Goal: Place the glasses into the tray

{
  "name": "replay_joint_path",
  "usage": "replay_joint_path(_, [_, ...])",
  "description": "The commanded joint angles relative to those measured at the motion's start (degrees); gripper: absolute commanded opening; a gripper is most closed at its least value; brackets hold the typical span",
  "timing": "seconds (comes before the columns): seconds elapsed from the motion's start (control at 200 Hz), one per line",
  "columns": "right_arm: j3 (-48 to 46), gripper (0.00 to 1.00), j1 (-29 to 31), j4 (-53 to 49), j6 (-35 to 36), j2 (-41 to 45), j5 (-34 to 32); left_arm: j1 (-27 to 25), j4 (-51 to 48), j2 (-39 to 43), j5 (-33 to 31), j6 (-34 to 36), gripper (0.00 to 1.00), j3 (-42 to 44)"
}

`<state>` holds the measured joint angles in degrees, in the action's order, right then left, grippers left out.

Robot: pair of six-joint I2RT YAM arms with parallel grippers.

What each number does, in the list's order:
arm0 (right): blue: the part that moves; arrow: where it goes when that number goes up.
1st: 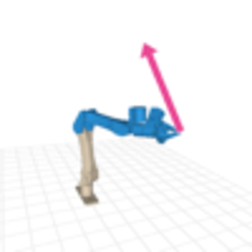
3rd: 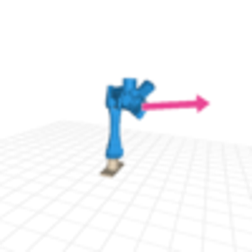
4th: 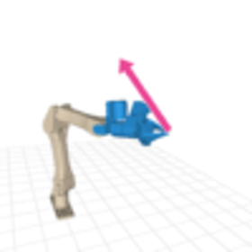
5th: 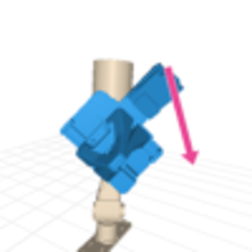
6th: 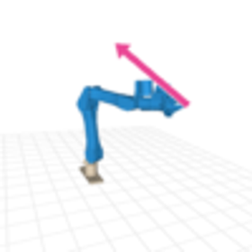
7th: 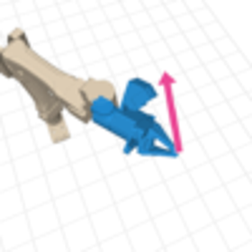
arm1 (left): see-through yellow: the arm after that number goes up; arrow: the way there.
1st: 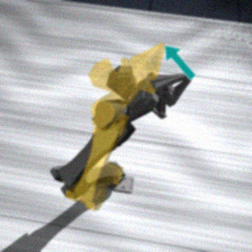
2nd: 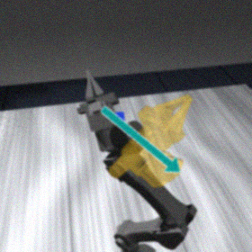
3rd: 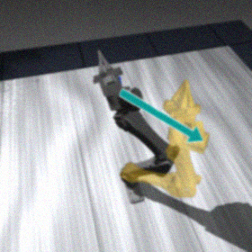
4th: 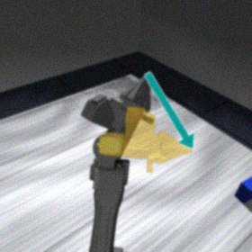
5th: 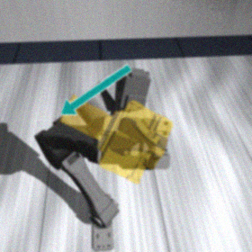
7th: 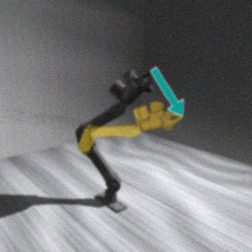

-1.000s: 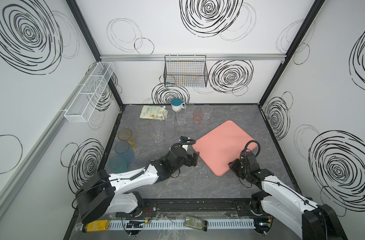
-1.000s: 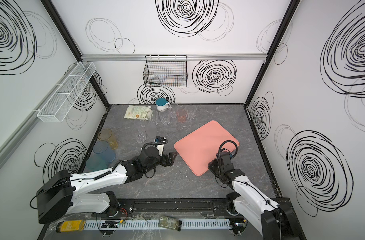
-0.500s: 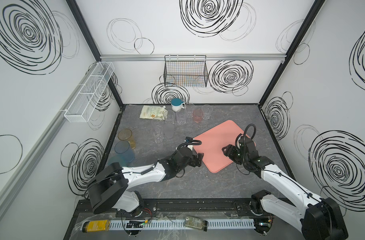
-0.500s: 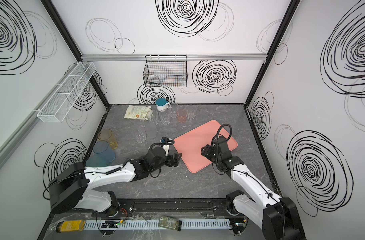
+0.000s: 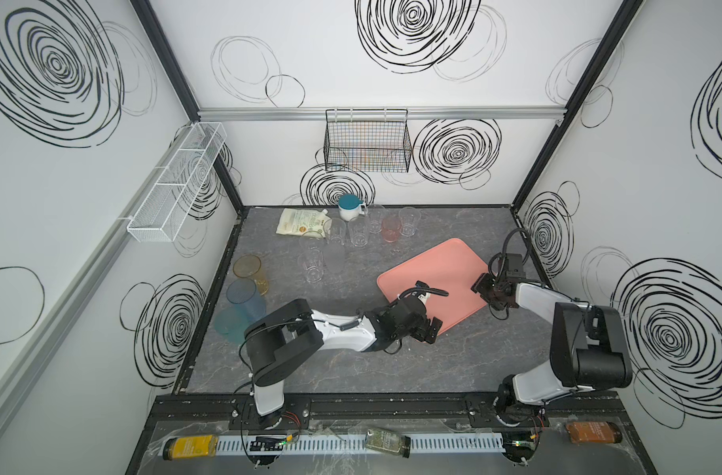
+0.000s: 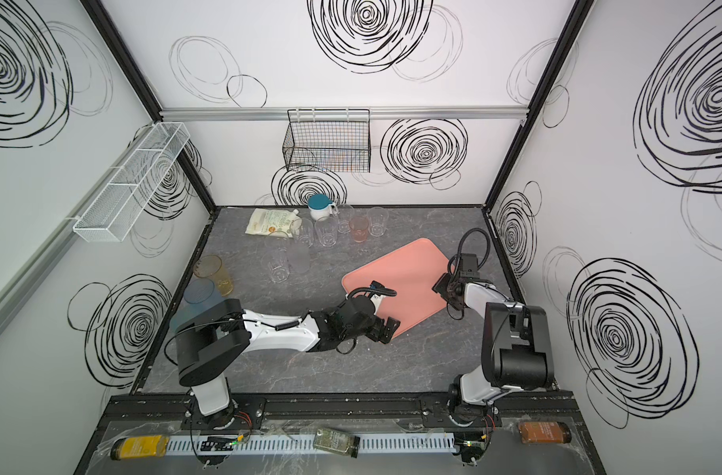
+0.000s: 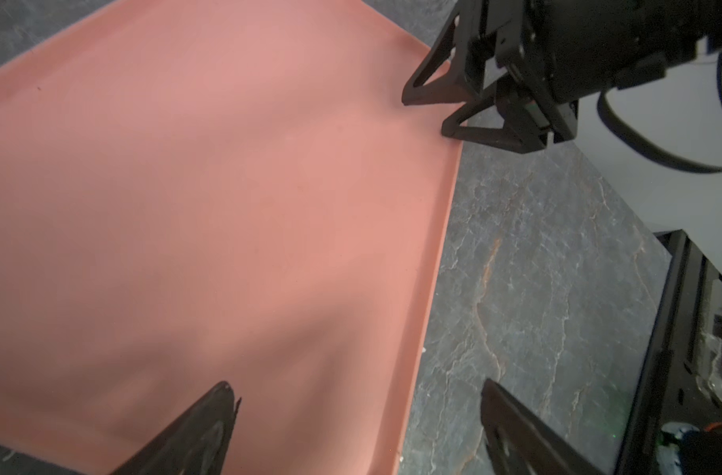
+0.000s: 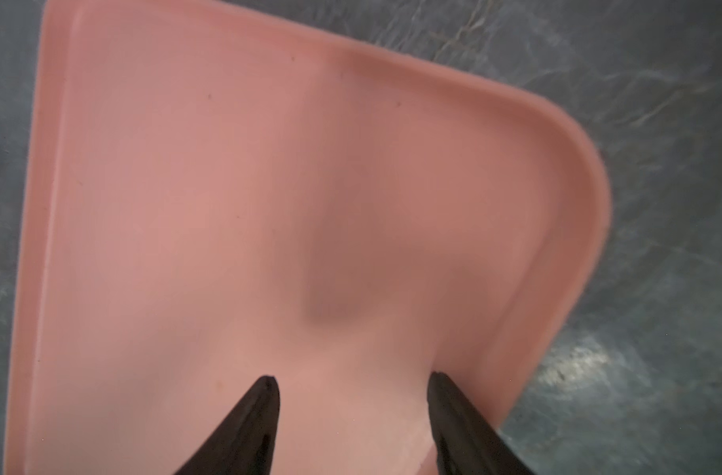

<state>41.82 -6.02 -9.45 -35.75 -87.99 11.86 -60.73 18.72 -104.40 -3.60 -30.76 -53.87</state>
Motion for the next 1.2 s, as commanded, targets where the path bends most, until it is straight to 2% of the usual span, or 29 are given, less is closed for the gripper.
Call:
replay_joint_path(0.0, [-1.71,0.62,0.07,-1.08,0.86,-0.8,-3.39,0.52,4.64,1.3,4.58,-2.68,0.95,4.69])
replay_joint_path(0.12, [-7.0,0.62,0.74,-1.71,0.2,3.37,-3.92,1.32,7.45,2.51,5.31,-4.83,0.95,9.04])
replay_joint_path(0.27, [-14.05,0.63,0.98,-3.23,-0.64,10.65,0.23,5.82,10.8,2.79,5.84,-7.07,0.95,12.65])
replay_joint_path(0.355, [-16.59,0.63,3.02,-4.8,-1.69,14.49,2.21,7.9,12.11,3.18,6.73,-7.9,0.95,13.69])
replay_joint_path(0.475, [-19.66,0.63,9.84,-7.15,-4.45,18.77,3.44,9.11,11.25,5.04,4.61,-8.72,0.95,15.07])
replay_joint_path(0.58, [-23.93,0.62,20.27,-5.52,-10.75,21.78,6.27,10.63,10.76,6.3,3.23,-9.47,0.95,16.63])
replay_joint_path(0.645, [-24.85,0.62,26.67,-5.66,-15.32,23.6,5.31,11.4,9.63,7.02,2.95,-9.11,0.95,16.61])
replay_joint_path(0.705, [-24.33,0.63,28.55,-6.36,-16.27,25.27,5.19,11.35,7.5,8.6,1.75,-8.55,0.94,16.18])
replay_joint_path(0.775, [-21.23,0.63,27.94,-9.48,-14.08,27.14,3.64,10.3,4.7,11.19,-0.06,-7.56,0.94,15.38])
replay_joint_path(0.951, [-9.71,0.67,23.91,-14.49,-2.81,28.24,-6.27,5.09,-0.22,15.36,-3.67,-6.56,0.93,10.83])
replay_joint_path(1.046, [-5.68,0.69,16.55,-12.39,1.31,26.73,-5.68,1.66,0.94,13.3,-2.64,-7.36,0.94,7.48])
replay_joint_path(1.196, [-2.39,0.73,3.52,-3.57,2.26,20.92,-3.51,-2.03,-1.04,5.71,-0.21,-7.73,0.93,-0.73])
